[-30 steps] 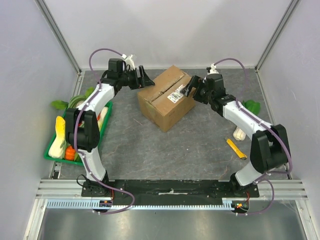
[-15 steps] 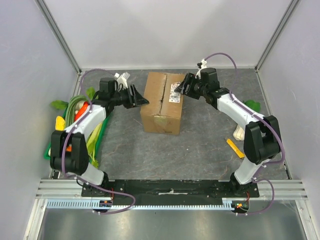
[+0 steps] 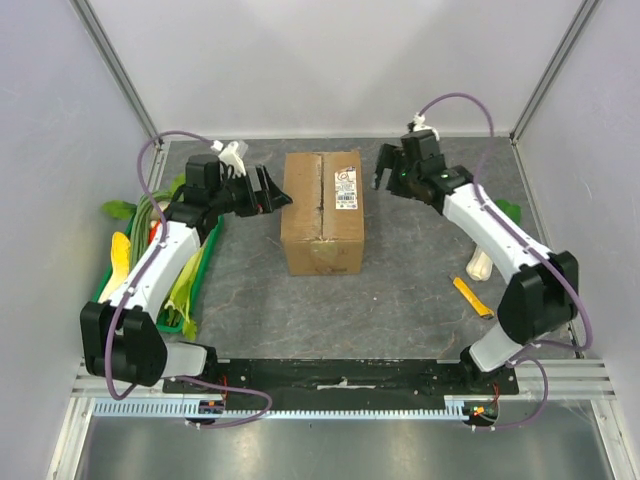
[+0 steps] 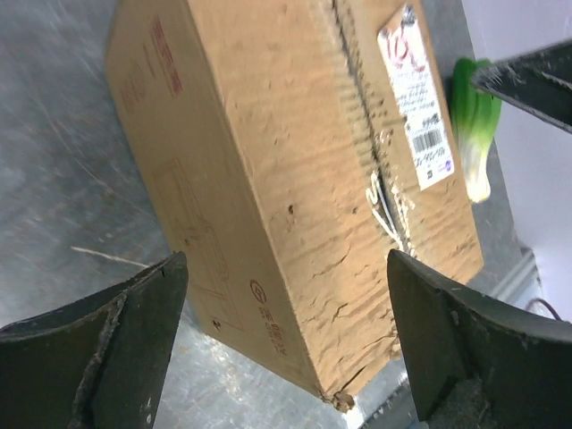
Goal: Unpack the express box
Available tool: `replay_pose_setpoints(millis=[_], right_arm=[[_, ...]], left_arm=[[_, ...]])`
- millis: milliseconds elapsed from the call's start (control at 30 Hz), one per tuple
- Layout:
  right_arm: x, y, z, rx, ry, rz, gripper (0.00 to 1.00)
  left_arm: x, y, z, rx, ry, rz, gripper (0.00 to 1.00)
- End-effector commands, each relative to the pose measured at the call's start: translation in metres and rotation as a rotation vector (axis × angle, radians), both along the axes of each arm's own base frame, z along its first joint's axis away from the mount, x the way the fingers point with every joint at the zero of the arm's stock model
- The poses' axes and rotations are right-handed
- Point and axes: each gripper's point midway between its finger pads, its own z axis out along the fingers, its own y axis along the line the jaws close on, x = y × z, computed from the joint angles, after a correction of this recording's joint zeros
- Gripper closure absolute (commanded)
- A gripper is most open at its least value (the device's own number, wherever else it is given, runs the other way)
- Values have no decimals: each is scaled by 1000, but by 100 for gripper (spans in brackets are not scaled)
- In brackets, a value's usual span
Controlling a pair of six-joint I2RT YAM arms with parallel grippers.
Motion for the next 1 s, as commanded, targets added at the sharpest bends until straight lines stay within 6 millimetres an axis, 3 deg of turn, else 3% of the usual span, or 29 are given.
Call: replay_pose_setpoints(millis=[0, 33, 167, 333, 533, 733, 967], right_arm=[[-26, -85, 27, -202, -18, -172, 2], [-39, -107, 13, -220, 22, -206, 2], [-83, -148, -28, -290, 168, -287, 2], [-143, -172, -65, -350, 312, -376, 5], [-184, -179, -106, -331, 414, -354, 2], [-191, -191, -137, -347, 457, -367, 2], [-180, -198, -147, -298, 479, -357, 2]], left_arm=[[12, 19, 63, 85, -228, 71, 2], [11, 23, 67, 94, -240, 82, 2], [1, 29, 84, 109, -299, 91, 2], [-10, 30, 94, 103, -337, 84, 3], [-22, 30, 91, 99, -340, 79, 3], [-26, 34, 81, 125, -334, 81, 3], [-24, 34, 76, 140, -327, 66, 3]])
